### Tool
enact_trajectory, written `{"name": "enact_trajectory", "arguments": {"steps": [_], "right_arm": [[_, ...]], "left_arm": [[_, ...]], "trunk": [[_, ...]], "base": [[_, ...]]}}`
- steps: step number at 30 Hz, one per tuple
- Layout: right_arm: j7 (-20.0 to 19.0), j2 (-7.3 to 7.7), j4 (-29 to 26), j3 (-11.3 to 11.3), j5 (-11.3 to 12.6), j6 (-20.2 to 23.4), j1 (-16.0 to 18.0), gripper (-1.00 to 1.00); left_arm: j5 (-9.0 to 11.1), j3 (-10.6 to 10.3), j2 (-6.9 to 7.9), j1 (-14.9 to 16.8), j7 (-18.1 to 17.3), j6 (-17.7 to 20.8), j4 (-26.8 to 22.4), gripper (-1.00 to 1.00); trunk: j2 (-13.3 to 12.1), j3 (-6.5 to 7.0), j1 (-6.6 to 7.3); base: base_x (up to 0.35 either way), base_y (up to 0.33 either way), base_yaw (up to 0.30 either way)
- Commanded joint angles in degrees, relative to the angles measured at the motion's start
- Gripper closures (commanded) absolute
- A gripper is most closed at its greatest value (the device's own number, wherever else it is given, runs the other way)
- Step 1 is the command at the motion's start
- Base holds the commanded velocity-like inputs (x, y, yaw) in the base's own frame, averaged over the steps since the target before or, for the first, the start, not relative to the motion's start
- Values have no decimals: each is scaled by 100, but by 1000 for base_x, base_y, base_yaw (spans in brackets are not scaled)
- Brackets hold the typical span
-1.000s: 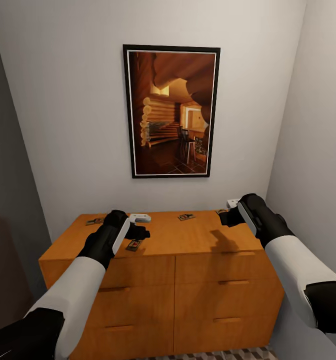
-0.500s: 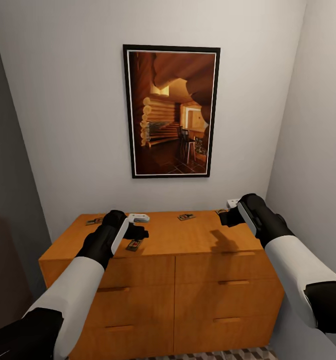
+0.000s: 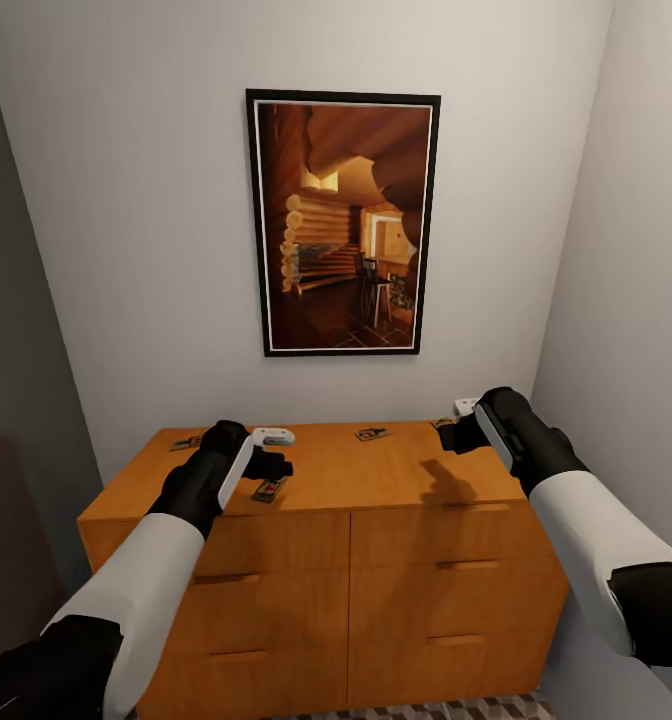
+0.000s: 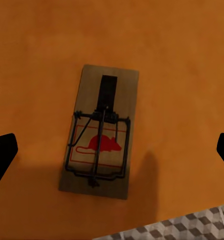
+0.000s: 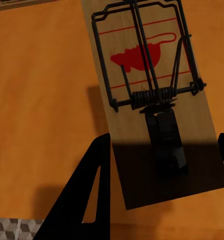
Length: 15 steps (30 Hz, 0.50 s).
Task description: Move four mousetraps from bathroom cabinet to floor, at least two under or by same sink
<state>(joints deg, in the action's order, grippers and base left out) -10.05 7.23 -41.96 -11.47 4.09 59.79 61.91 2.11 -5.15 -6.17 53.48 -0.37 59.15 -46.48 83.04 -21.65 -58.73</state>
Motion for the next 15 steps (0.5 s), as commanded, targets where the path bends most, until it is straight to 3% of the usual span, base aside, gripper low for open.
{"name": "enact_trajectory", "arguments": {"steps": [1, 15], "right_arm": [[20, 7, -5, -29, 48, 21, 5, 100], [19, 7, 3, -31, 48, 21, 5, 100]], "left_arm": [[18, -5, 4, 4, 3, 22, 0, -100], [25, -9, 45, 4, -7, 19, 149, -100]], "trunk": [[4, -7, 0], [4, -7, 0]], "base": [[0, 0, 0], [0, 0, 0]]}}
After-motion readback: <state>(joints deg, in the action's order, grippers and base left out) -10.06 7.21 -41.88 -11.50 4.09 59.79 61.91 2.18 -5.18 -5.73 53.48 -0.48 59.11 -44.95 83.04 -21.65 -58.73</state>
